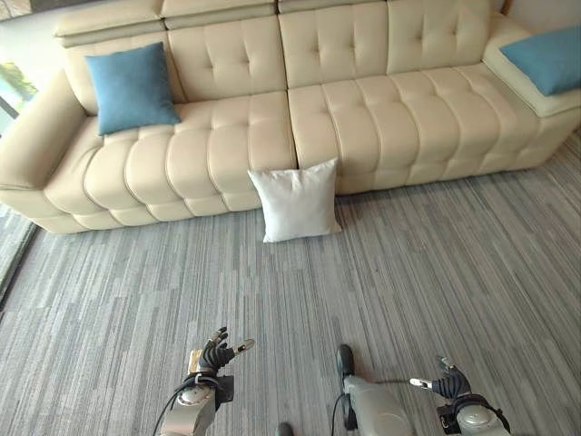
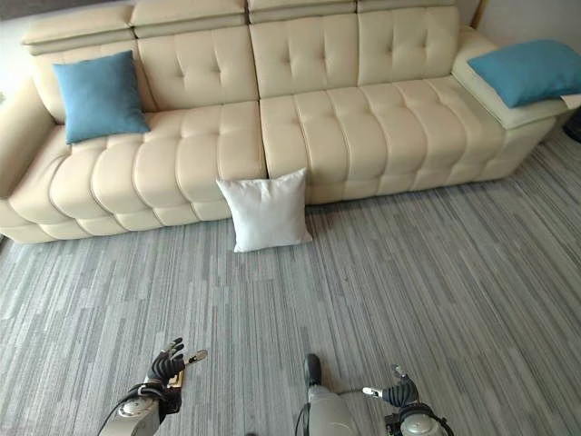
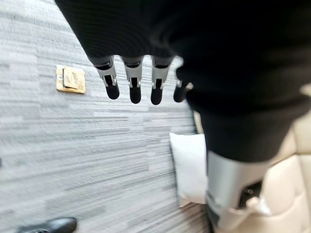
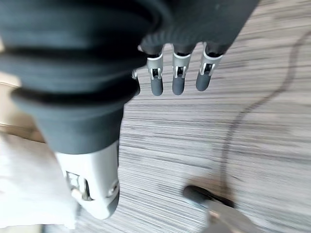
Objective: Pick up all the scattered cushions and arrange them neatly on the sofa.
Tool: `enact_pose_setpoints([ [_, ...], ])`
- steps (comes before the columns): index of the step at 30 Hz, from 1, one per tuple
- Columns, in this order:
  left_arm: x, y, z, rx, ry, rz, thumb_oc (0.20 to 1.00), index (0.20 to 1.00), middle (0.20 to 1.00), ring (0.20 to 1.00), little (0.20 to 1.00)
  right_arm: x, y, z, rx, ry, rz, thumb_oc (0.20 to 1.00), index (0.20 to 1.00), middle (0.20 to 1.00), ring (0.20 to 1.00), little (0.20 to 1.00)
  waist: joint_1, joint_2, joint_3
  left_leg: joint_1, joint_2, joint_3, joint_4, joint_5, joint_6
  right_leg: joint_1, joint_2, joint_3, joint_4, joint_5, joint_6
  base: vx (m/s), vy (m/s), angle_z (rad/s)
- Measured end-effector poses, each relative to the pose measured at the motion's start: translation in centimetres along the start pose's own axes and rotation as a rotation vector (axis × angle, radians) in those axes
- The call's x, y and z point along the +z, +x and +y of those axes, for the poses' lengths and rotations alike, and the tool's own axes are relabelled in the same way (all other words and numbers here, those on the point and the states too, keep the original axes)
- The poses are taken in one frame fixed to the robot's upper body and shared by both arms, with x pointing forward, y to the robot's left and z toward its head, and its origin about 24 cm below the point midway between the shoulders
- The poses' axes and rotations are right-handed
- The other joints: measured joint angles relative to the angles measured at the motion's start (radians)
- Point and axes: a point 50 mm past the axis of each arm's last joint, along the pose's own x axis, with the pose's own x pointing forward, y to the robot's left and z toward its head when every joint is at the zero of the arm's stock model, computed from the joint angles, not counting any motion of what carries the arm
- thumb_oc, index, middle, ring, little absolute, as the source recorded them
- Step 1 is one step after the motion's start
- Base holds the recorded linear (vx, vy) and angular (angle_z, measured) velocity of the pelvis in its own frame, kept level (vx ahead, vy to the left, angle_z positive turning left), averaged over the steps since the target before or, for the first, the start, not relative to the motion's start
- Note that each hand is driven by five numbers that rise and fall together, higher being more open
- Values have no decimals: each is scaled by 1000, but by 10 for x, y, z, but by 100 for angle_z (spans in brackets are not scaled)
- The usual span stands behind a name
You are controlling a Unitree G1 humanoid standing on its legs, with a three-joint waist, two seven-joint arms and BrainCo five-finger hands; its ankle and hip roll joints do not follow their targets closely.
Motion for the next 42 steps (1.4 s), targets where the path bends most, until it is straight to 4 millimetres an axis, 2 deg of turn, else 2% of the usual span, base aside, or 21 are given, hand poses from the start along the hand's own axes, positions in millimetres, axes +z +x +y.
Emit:
enact_pose_setpoints([
  [2,2,1,-1,2,-41,-3,1000,1000,1000,1000,1000,15,4,-6,-14,8,-54,1000,1000,1000,1000,1000,15,-38,7,-176,-8,-56,364,-7,-48,49,-4,15,-10,16,-94,234,-151,22],
  [4,-3,-1,3,12,-40,14,1000,1000,1000,1000,1000,16,4,-6,-13,10,-61,1000,1000,1000,1000,1000,25,-48,12,-250,-12,-40,377,-13,-59,100,7,21,-18,-33,-132,408,-48,-2],
  [6,-6,-2,4,14,-35,25,1000,1000,1000,1000,1000,7,2,-4,-3,3,-28,1000,1000,1000,1000,1000,45,-60,15,-248,-30,10,32,25,-52,130,22,29,-39,-47,-83,440,66,-14],
  [8,-9,-2,7,21,-26,39,1000,1000,1000,1000,1000,2,2,-3,0,0,-8,1000,1000,1000,1000,1000,54,-58,18,-239,-33,6,-208,130,-59,163,31,-4,-29,-70,-46,356,85,-10],
  [10,-11,-2,8,22,-24,46,1000,1000,1000,1000,1000,-5,1,-2,3,-8,22,1000,1000,1000,1000,1000,64,-56,23,-294,-23,6,-231,205,-58,208,53,-36,-32,-154,22,323,116,-21],
  [12,-19,-5,13,35,-20,71,1000,1000,1000,1000,1000,-10,0,-1,7,-13,37,1000,1000,1000,1000,1000,80,-59,25,-313,-18,37,-230,236,-49,231,70,-53,-13,-142,-26,345,172,-48],
  [14,-24,-8,16,41,-12,84,1000,1000,1000,1000,1000,-13,-2,1,14,-16,44,1000,1000,1000,1000,1000,82,-64,15,-316,-52,88,-229,238,-33,285,77,-31,-29,-154,-8,303,164,-42],
  [17,-20,-6,15,39,-9,71,1000,1000,1000,1000,1000,-11,-1,1,17,-18,37,1000,1000,1000,1000,1000,82,-70,2,-314,-150,108,-221,226,72,305,75,11,-28,-165,9,331,179,-44],
  [18,-18,-4,15,38,-8,68,1000,1000,1000,1000,1000,-12,-1,2,21,-19,41,1000,1000,1000,1000,1000,74,-74,5,-306,-173,146,-184,194,133,321,75,25,-19,-181,30,148,97,-33],
  [20,-24,-8,10,24,-9,86,1000,1000,1000,1000,1000,-15,-5,-1,32,-50,38,1000,1000,1000,1000,1000,56,15,-10,-260,-129,114,-192,248,294,305,169,52,125,-243,52,182,143,-19],
  [21,-20,-5,17,40,9,79,1000,1000,1000,1000,1000,-18,-7,11,54,-32,53,1000,1000,1000,1000,1000,43,-23,-25,-224,-151,105,-210,211,252,254,136,74,262,-332,41,156,144,-3],
  [23,-9,-1,15,34,8,46,1000,1000,1000,1000,1000,-19,-9,13,65,-34,49,1000,1000,1000,1000,1000,28,-54,-40,-206,-182,83,-221,209,255,157,58,57,488,-424,42,100,103,23],
  [26,11,6,10,20,5,-19,1000,1000,1000,1000,1000,-18,-8,13,66,-34,50,1000,1000,1000,1000,1000,25,-36,-29,-187,-198,56,-220,173,281,-32,-86,64,730,-452,75,223,91,31],
  [28,14,7,10,23,4,-26,1000,1000,1000,1000,1000,-14,-7,17,76,-25,41,1000,1000,1000,1000,1000,31,-9,-9,-149,-163,54,-221,152,258,-108,-97,62,672,-449,74,233,-42,8],
  [29,8,5,15,37,9,-9,1000,1000,1000,1000,1000,-5,-4,18,76,-23,13,1000,1000,1000,1000,1000,33,0,-3,-123,-144,57,-223,128,218,-163,-95,40,483,-398,64,263,-104,-14],
  [33,8,5,17,47,7,-9,1000,1000,1000,1000,1000,3,0,16,69,-22,-4,1000,1000,1000,1000,1000,25,-34,18,-93,-146,49,-228,99,170,-202,-100,-26,118,-192,80,164,-100,15],
  [35,2,3,16,45,6,7,1000,1000,1000,1000,1000,-6,-4,17,69,-21,22,1000,1000,1000,1000,1000,13,-55,26,-43,-144,13,-228,72,128,-157,-104,-24,91,-93,58,170,-119,46],
  [38,-2,1,13,35,5,19,1000,1000,1000,1000,1000,-16,-5,14,58,-26,55,1000,1000,1000,1000,1000,6,-37,28,6,-92,6,-224,38,78,-95,-63,-52,64,-19,60,225,-179,29],
  [39,-7,-2,12,31,1,29,1000,1000,1000,1000,1000,-18,-5,13,52,-26,68,1000,1000,1000,1000,1000,13,-9,13,13,-39,-2,-200,5,45,-73,-16,-63,73,-26,5,187,-226,17],
  [40,-3,0,11,27,2,19,1000,1000,1000,1000,1000,-19,-5,11,47,-30,67,1000,1000,1000,1000,1000,6,-31,8,-9,-36,11,-88,-16,25,-48,-8,-57,67,-10,-47,115,-162,20],
  [42,2,2,10,22,-4,7,1000,1000,1000,1000,1000,-9,0,5,28,-31,40,1000,1000,1000,1000,1000,11,-37,14,-58,-31,16,43,-9,1,-10,-4,-55,36,-12,-72,103,-85,15],
])
